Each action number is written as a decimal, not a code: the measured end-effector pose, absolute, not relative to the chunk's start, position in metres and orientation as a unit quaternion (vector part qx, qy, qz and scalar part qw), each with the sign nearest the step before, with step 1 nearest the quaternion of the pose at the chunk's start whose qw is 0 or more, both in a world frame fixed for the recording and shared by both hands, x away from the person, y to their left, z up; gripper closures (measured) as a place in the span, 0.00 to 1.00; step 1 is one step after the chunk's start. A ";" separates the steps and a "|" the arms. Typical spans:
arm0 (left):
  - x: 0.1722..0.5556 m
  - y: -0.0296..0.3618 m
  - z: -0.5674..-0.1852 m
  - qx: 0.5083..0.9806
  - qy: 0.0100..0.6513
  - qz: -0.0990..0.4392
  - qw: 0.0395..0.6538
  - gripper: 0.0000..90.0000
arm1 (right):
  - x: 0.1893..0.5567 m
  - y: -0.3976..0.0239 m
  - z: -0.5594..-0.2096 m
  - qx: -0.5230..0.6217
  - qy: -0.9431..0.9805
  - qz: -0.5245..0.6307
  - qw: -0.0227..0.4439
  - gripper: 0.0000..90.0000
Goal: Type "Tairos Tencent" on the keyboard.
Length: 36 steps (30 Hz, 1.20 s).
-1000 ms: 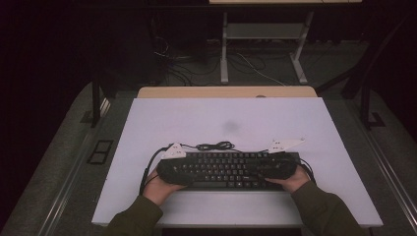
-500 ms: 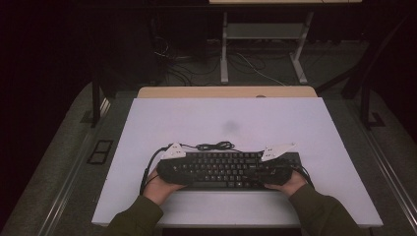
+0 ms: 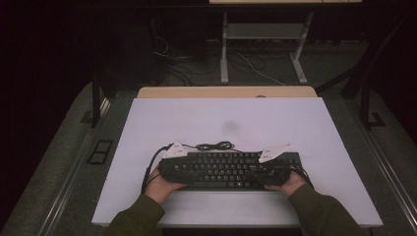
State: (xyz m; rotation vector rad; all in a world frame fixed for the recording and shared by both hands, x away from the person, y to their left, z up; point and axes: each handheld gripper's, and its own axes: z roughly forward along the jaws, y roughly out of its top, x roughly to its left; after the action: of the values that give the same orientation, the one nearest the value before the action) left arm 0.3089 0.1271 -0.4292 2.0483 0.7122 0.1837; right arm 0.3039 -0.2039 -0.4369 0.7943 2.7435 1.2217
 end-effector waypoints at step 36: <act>0.325 0.114 -0.432 0.861 0.269 0.078 0.426 0.99 | 0.304 -0.204 -0.438 0.258 0.881 0.396 0.014 0.99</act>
State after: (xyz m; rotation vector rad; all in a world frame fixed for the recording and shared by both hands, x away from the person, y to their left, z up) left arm 0.3246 0.1138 -0.4320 2.1516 0.6715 0.1942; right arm 0.3043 -0.2041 -0.4375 0.8024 2.7444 1.2345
